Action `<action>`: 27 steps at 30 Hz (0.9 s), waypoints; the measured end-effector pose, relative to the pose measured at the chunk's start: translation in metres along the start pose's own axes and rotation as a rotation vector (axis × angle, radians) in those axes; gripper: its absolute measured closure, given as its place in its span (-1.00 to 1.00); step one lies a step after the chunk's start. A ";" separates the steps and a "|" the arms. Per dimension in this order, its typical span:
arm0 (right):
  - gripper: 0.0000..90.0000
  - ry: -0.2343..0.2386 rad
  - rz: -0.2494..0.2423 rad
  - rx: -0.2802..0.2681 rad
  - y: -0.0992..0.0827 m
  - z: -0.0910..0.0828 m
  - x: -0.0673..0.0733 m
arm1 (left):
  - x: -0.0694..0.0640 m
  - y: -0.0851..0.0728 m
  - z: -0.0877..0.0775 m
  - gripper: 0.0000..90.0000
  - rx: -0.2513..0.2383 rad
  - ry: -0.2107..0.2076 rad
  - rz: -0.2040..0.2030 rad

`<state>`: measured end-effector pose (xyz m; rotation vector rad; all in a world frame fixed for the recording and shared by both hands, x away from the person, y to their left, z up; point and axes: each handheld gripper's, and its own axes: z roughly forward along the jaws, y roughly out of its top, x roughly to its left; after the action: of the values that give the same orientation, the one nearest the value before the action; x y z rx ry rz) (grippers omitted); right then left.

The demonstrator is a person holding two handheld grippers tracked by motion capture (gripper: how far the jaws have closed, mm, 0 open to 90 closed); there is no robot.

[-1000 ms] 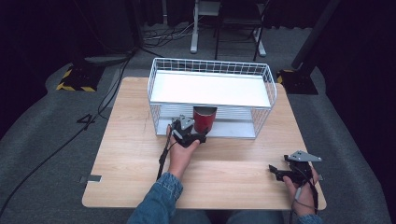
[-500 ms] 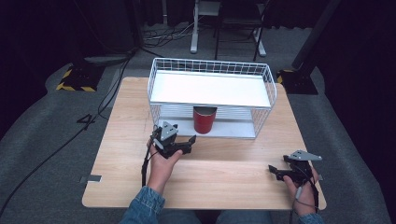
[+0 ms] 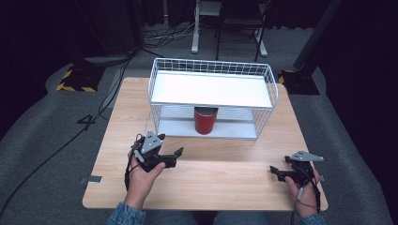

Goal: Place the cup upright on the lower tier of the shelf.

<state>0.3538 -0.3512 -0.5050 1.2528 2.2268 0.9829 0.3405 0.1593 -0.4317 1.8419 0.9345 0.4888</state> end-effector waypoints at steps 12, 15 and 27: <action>-0.62 -0.001 -0.001 0.000 0.000 0.000 0.000 | 0.023 -0.032 -0.030 -0.66 0.091 -0.045 -0.017; -0.62 -0.001 -0.001 0.000 0.000 0.000 0.000 | 0.026 -0.035 -0.032 -0.66 0.128 -0.044 -0.024; -0.62 -0.001 -0.001 -0.001 0.000 0.000 0.000 | 0.048 -0.068 -0.031 -0.66 0.284 -0.010 -0.077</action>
<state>0.3535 -0.3509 -0.5049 1.2518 2.2255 0.9821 0.3232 0.2302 -0.4828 2.0503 1.1086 0.3108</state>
